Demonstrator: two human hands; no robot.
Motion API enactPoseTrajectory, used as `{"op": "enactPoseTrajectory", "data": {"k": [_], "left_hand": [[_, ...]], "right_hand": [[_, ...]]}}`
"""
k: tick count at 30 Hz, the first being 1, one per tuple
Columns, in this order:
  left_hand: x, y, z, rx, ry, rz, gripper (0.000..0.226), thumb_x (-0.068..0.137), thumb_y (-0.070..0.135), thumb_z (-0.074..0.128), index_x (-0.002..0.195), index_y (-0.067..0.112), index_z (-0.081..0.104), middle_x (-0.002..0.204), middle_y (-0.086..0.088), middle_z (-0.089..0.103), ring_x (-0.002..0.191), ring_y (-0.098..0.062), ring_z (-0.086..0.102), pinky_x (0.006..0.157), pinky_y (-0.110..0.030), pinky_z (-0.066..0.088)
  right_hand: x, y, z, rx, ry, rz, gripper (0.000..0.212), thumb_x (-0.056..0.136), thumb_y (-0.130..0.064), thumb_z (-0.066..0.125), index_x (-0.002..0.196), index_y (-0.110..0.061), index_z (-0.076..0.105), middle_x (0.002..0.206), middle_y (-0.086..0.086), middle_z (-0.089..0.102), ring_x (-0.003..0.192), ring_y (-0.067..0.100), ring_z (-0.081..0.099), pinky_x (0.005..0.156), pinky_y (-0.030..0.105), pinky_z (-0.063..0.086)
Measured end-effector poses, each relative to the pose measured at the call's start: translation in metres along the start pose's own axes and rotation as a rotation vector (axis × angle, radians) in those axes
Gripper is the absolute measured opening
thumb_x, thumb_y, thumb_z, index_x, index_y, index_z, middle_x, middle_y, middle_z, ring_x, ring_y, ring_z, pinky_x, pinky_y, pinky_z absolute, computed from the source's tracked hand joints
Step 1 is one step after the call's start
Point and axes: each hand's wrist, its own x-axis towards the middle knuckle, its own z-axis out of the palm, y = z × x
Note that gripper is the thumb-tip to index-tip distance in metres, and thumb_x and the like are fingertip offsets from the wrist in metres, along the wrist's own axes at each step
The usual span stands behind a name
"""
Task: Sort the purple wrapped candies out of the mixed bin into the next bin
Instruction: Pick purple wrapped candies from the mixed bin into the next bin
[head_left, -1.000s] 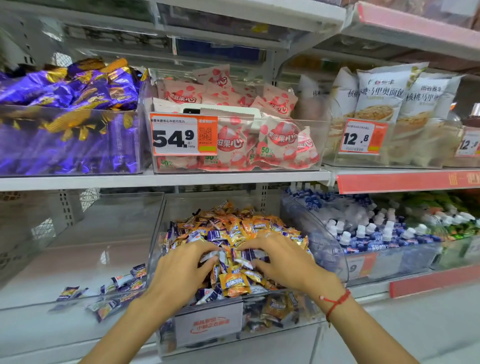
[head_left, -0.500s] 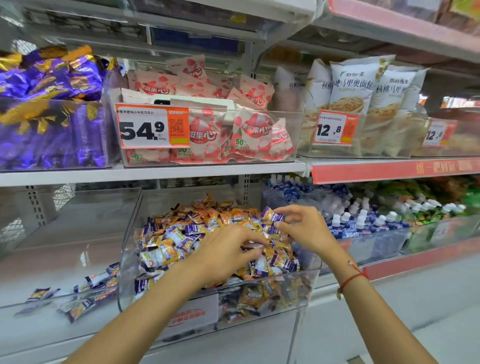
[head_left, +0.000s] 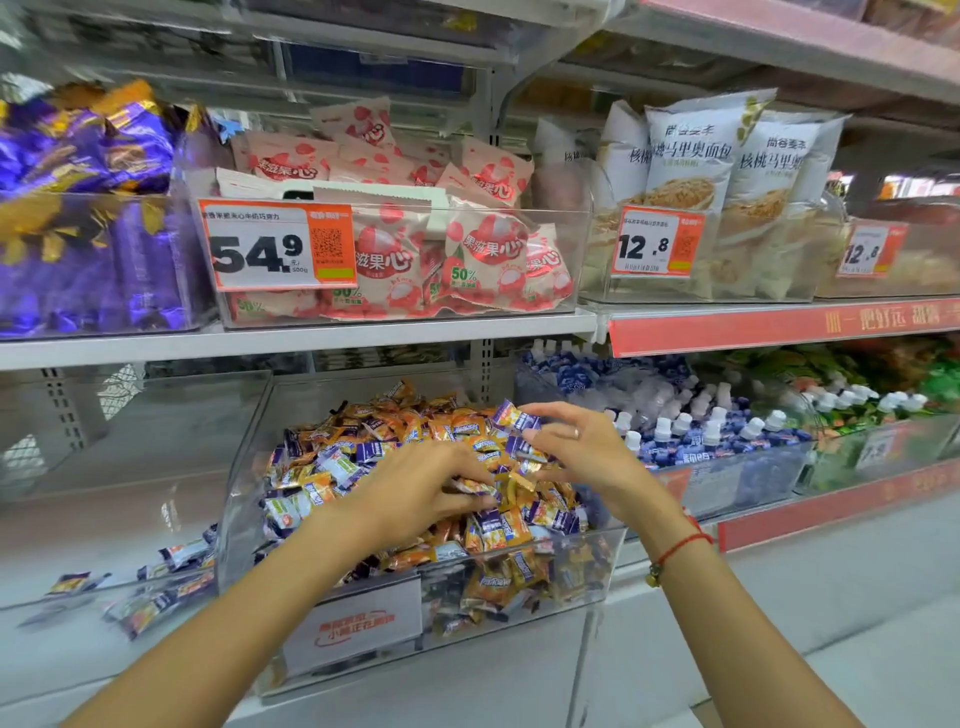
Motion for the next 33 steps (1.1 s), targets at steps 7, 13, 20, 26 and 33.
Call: {"op": "enactPoseTrajectory", "data": {"k": [7,13,20,26,33], "left_hand": [[-0.033,-0.01,-0.019,-0.289,0.337,-0.231,0.044,0.073,0.062,0.062,0.079,0.021,0.076,0.076,0.001,0.074,0.062,-0.009,0.058,0.085,-0.028,0.052],[-0.071,-0.009,-0.045,-0.38,0.442,-0.321,0.06,0.07,0.059,0.069,0.06,0.0,0.062,0.055,-0.022,0.032,0.047,-0.014,0.024,0.049,-0.019,0.023],[-0.132,-0.038,-0.077,-0.595,0.595,-0.531,0.024,0.074,0.036,0.074,0.055,0.023,0.072,0.037,0.009,0.038,0.039,-0.004,0.028,0.043,-0.012,0.025],[-0.163,-0.09,-0.08,-0.745,0.552,-0.917,0.045,0.084,0.039,0.069,0.061,0.003,0.055,0.04,0.006,0.044,0.036,-0.007,0.03,0.035,-0.012,0.024],[-0.181,-0.119,-0.062,-0.612,0.458,-0.884,0.025,0.09,0.026,0.066,0.072,0.009,0.065,0.07,-0.006,0.056,0.062,-0.013,0.044,0.058,-0.025,0.034]], "right_hand": [[0.004,0.02,0.018,-0.769,0.168,-0.229,0.024,0.087,-0.026,0.071,0.107,-0.039,0.071,0.099,-0.008,0.074,0.08,-0.001,0.062,0.055,0.013,0.043],[0.004,0.016,0.026,-0.934,0.022,-0.286,0.027,0.084,-0.03,0.074,0.11,-0.038,0.07,0.099,-0.009,0.073,0.094,0.008,0.066,0.076,0.028,0.053],[0.003,0.017,0.045,-0.86,0.111,-0.395,0.018,0.085,-0.021,0.073,0.102,-0.024,0.076,0.085,-0.007,0.074,0.072,-0.001,0.064,0.063,0.012,0.043],[-0.011,-0.029,0.103,-0.468,0.154,-0.598,0.015,0.086,-0.012,0.071,0.091,-0.024,0.077,0.084,-0.018,0.068,0.08,-0.013,0.061,0.069,0.006,0.046],[0.003,-0.061,0.201,-0.295,-0.065,-0.632,0.008,0.084,-0.013,0.074,0.086,-0.02,0.077,0.079,-0.013,0.072,0.074,-0.003,0.063,0.066,0.01,0.045]]}}
